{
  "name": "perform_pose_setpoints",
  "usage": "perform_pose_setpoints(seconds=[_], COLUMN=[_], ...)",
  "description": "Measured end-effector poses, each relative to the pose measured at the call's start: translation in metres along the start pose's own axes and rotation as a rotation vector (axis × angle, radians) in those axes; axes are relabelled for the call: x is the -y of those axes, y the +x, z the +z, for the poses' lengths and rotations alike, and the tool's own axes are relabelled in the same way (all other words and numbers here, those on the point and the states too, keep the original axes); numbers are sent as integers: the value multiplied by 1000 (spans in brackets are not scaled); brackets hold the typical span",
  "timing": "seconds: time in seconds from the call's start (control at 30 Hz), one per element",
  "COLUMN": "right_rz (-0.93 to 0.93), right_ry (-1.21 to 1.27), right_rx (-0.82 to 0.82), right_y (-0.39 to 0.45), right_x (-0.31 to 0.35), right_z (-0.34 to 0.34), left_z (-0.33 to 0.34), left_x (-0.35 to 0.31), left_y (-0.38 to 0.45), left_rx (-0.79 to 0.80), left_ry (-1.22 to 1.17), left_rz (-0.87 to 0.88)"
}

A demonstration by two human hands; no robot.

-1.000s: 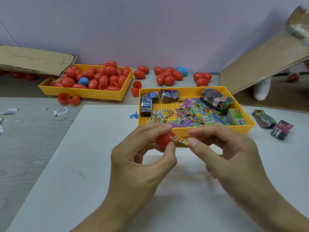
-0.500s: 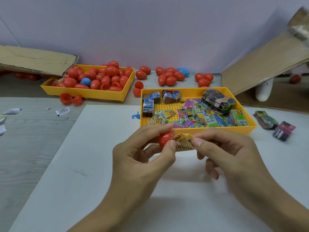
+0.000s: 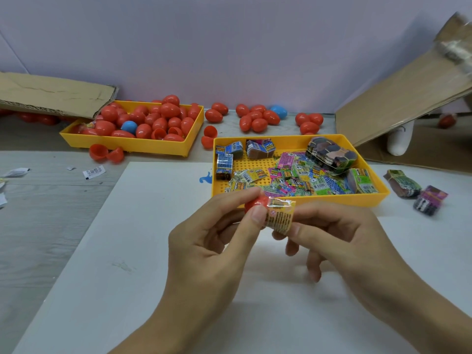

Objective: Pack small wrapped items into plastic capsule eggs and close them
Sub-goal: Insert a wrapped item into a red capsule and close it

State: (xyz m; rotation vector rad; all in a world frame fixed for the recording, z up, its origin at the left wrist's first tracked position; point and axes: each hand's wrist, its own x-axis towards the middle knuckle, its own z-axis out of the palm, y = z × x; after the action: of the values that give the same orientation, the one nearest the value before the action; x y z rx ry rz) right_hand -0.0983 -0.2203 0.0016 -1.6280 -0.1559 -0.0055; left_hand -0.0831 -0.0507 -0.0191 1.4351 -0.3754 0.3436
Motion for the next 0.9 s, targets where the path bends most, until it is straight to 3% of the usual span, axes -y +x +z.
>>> perform_pose_setpoints(seconds=[0.13, 0.3, 0.57, 0.9], right_rz=[-23, -13, -18, -107], right_ry=[-74, -13, 6, -18], right_rx=[-50, -97, -106, -115], right_y=[-1, 0, 1, 0], right_x=[1, -2, -3, -2], right_z=[2, -1, -1, -1], left_z=[1, 1, 1, -1], left_x=[1, 3, 5, 6], left_y=[0, 0, -1, -1], left_rx=[7, 92, 90, 120], left_ry=[38, 73, 65, -49], left_rz=[30, 91, 116, -23])
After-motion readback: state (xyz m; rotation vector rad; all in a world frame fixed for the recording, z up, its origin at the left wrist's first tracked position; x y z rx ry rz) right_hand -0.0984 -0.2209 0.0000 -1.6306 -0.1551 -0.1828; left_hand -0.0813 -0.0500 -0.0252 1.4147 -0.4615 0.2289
